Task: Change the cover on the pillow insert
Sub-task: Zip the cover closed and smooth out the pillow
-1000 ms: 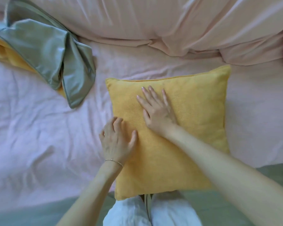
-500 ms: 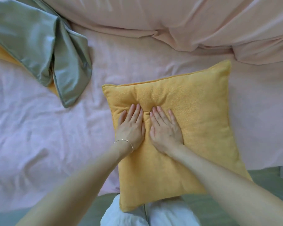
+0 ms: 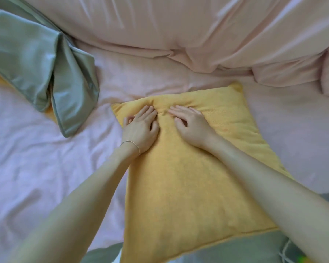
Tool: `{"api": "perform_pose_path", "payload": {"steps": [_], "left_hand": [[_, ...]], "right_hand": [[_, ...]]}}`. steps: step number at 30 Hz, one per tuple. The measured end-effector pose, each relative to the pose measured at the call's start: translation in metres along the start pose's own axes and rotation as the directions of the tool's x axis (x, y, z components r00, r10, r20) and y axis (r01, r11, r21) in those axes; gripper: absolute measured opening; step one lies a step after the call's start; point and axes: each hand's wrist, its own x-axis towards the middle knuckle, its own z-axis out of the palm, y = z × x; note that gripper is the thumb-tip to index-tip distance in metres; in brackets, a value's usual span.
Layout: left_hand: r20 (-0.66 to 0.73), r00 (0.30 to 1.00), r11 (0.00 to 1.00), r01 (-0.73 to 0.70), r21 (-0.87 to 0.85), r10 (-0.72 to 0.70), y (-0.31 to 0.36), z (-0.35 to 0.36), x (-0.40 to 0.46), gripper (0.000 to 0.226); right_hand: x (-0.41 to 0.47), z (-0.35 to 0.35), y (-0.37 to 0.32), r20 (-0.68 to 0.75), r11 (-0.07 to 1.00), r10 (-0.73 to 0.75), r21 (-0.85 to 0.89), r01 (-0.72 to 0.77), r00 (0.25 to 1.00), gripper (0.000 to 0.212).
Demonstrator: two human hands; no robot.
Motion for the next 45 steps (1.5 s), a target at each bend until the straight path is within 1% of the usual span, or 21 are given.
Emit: {"api": "perform_pose_path", "payload": {"steps": [1, 3, 5, 7, 9, 12, 15, 19, 22, 24, 27, 33, 34, 36, 38, 39, 40, 41, 42, 44, 45], "left_hand": [[-0.073, 0.997, 0.999, -0.016, -0.029, 0.014, 0.001, -0.001, -0.014, 0.048], [-0.200, 0.978, 0.996, -0.073, -0.053, 0.061, 0.006, -0.001, -0.039, 0.046], [-0.324, 0.943, 0.994, -0.100, -0.039, 0.082, 0.012, 0.002, -0.055, 0.037], [-0.354, 0.934, 0.995, -0.080, -0.066, 0.051, 0.023, 0.010, -0.067, 0.039], [-0.323, 0.946, 0.997, -0.032, -0.071, 0.007, 0.035, 0.017, -0.078, 0.052], [-0.209, 0.976, 0.998, 0.055, -0.039, -0.062, 0.040, 0.019, -0.082, 0.063], [-0.099, 0.994, 0.996, 0.047, 0.070, -0.040, 0.041, 0.025, -0.087, 0.065], [0.104, 0.994, 0.965, 0.002, 0.263, -0.031, 0.059, 0.050, -0.094, 0.065], [0.156, 0.986, 0.931, 0.005, 0.365, -0.067, 0.057, 0.059, -0.067, 0.067], [0.176, 0.979, 0.929, 0.032, 0.368, -0.104, 0.057, 0.062, -0.042, 0.060], [0.190, 0.973, 0.936, 0.060, 0.347, -0.133, 0.057, 0.061, -0.006, 0.057], [0.252, 0.954, 0.957, 0.091, 0.275, -0.164, 0.051, 0.038, 0.041, 0.055], [0.236, 0.958, 0.965, 0.104, 0.240, -0.162, 0.050, 0.035, 0.037, 0.054], [0.105, 0.983, 0.980, 0.136, 0.147, -0.152, 0.047, 0.030, 0.016, 0.052], [-0.094, 0.989, 0.991, 0.121, 0.061, -0.115, 0.046, 0.026, -0.014, 0.056], [-0.180, 0.980, 0.995, 0.090, 0.036, -0.082, 0.047, 0.025, -0.029, 0.059], [-0.257, 0.965, 0.998, 0.054, 0.033, -0.044, 0.049, 0.024, -0.041, 0.058], [-0.325, 0.946, 0.998, 0.027, 0.054, -0.008, 0.053, 0.025, -0.049, 0.055], [-0.368, 0.929, 0.996, 0.010, 0.088, 0.023, 0.058, 0.025, -0.054, 0.052], [-0.365, 0.928, 0.988, -0.022, 0.152, 0.077, 0.070, 0.025, -0.058, 0.051], [-0.329, 0.939, 0.982, -0.034, 0.185, 0.094, 0.074, 0.026, -0.057, 0.051]], "right_hand": [[-0.013, -0.006, 0.004, -0.111, 0.999, -0.039, 0.002, 0.039, 0.993, 0.049], [-0.035, -0.015, 0.024, -0.289, 0.990, -0.067, -0.138, 0.027, 0.955, 0.053], [-0.049, -0.027, 0.042, -0.322, 0.981, 0.039, -0.170, -0.098, 0.946, 0.059], [-0.059, -0.033, 0.052, -0.251, 0.973, 0.128, -0.155, -0.170, 0.960, 0.061], [-0.069, -0.029, 0.051, -0.190, 0.975, 0.124, -0.160, -0.155, 0.974, 0.062], [-0.092, -0.014, 0.048, -0.131, 0.983, 0.064, -0.162, -0.085, 0.989, 0.068], [-0.116, -0.003, 0.053, -0.037, 0.970, 0.063, -0.233, -0.070, 0.997, 0.071], [-0.124, 0.015, 0.053, 0.169, 0.924, 0.109, -0.381, -0.037, 0.980, 0.082], [-0.093, 0.025, 0.061, 0.166, 0.908, 0.133, -0.416, -0.053, 0.977, 0.084], [-0.067, 0.025, 0.070, 0.164, 0.903, 0.161, -0.424, -0.078, 0.973, 0.076], [-0.033, 0.020, 0.082, 0.210, 0.905, 0.221, -0.408, -0.120, 0.953, 0.059], [0.007, -0.004, 0.093, 0.245, 0.934, 0.260, -0.310, -0.178, 0.934, 0.055], [0.005, -0.009, 0.093, 0.234, 0.939, 0.258, -0.288, -0.187, 0.937, 0.054], [-0.011, -0.016, 0.092, 0.117, 0.963, 0.234, -0.168, -0.213, 0.965, 0.049], [-0.038, -0.016, 0.088, -0.143, 0.977, 0.215, 0.036, -0.212, 0.966, 0.043], [-0.053, -0.015, 0.082, -0.285, 0.978, 0.203, 0.100, -0.181, 0.937, 0.042], [-0.066, -0.013, 0.077, -0.397, 0.984, 0.177, 0.094, -0.151, 0.901, 0.042], [-0.077, -0.010, 0.072, -0.482, 0.991, 0.131, 0.036, -0.130, 0.866, 0.043], [-0.084, -0.006, 0.066, -0.529, 0.992, 0.084, -0.034, -0.120, 0.844, 0.044], [-0.090, 0.000, 0.051, -0.518, 0.985, -0.007, -0.152, -0.084, 0.855, 0.047], [-0.090, 0.003, 0.044, -0.463, 0.978, -0.047, -0.201, -0.053, 0.885, 0.049]]}}
